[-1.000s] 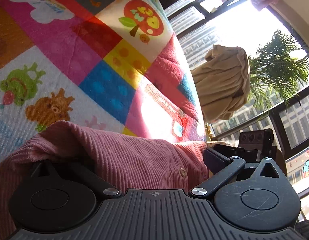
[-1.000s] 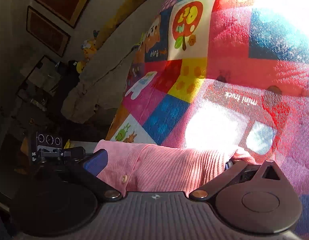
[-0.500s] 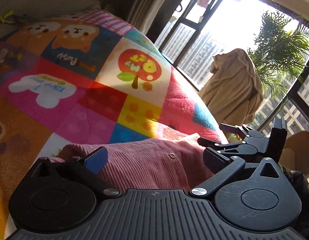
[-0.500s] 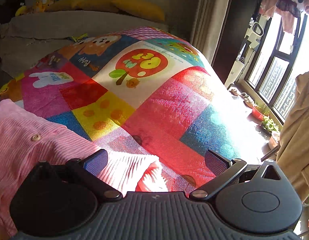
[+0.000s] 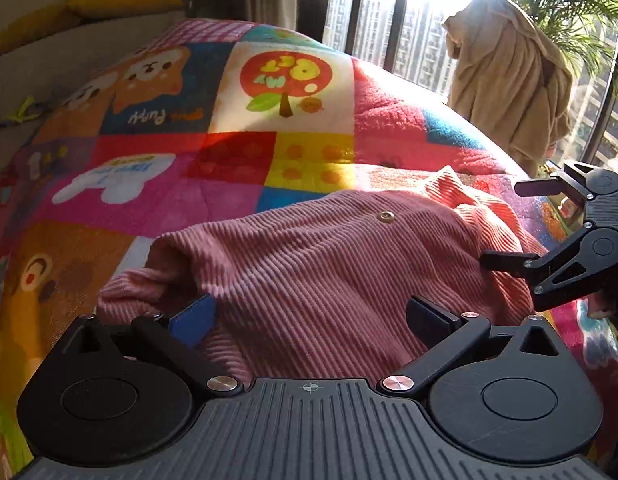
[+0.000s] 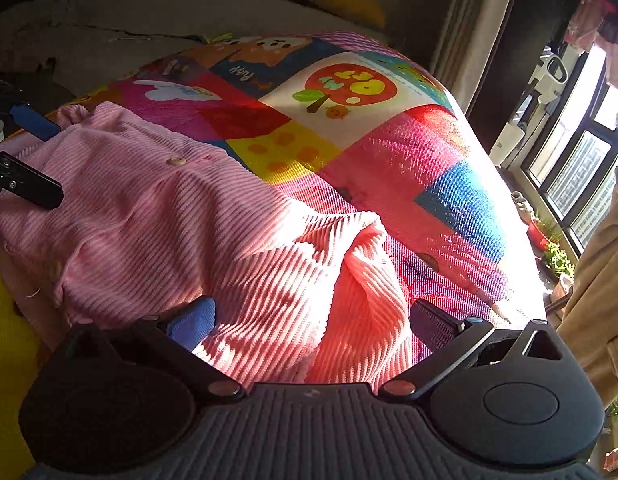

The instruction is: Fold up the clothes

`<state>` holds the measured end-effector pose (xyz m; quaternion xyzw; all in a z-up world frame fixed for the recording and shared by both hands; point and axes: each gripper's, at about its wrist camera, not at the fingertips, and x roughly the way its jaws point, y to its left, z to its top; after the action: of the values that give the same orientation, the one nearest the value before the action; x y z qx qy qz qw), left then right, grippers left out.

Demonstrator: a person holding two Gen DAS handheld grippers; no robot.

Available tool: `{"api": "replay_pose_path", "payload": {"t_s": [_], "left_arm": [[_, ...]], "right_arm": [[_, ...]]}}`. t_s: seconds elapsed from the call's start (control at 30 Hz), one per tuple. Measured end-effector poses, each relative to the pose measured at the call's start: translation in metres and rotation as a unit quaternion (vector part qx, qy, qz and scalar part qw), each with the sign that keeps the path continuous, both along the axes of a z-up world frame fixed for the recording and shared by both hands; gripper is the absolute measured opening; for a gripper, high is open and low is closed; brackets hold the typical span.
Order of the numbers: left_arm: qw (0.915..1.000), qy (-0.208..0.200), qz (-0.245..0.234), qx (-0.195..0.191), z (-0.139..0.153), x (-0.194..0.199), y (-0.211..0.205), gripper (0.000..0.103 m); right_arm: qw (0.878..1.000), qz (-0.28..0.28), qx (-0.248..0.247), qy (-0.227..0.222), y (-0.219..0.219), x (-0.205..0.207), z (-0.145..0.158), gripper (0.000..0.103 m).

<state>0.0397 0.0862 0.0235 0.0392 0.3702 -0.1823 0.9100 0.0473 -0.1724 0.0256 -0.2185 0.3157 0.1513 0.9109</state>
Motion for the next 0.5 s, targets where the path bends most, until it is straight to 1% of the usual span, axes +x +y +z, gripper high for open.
{"api": "replay_pose_path", "payload": {"t_s": [0.07,0.1,0.2,0.33,0.43,0.5], "left_arm": [[0.9994,0.021,0.009,0.027,-0.014,-0.004,0.000,0.103],[0.9991,0.028,0.015,0.027,-0.018,-0.007,0.003,0.103],[0.9992,0.027,0.021,0.019,-0.017,-0.017,0.011,0.103],[0.9991,0.031,0.027,-0.001,-0.017,-0.027,0.015,0.103],[0.9991,0.034,0.008,-0.024,-0.016,-0.035,0.008,0.103],[0.9982,0.035,-0.009,-0.049,-0.015,-0.041,-0.001,0.103]], "right_arm": [[1.000,-0.004,0.007,0.001,-0.004,-0.009,-0.004,0.103],[1.000,-0.005,0.008,0.003,-0.005,-0.013,-0.003,0.103],[1.000,-0.004,0.005,0.002,-0.008,-0.024,-0.003,0.103],[1.000,-0.001,0.003,-0.010,-0.009,-0.030,-0.004,0.103],[1.000,0.005,-0.004,-0.016,-0.011,-0.027,-0.003,0.103],[1.000,0.000,-0.002,-0.013,-0.012,-0.025,0.000,0.103]]}}
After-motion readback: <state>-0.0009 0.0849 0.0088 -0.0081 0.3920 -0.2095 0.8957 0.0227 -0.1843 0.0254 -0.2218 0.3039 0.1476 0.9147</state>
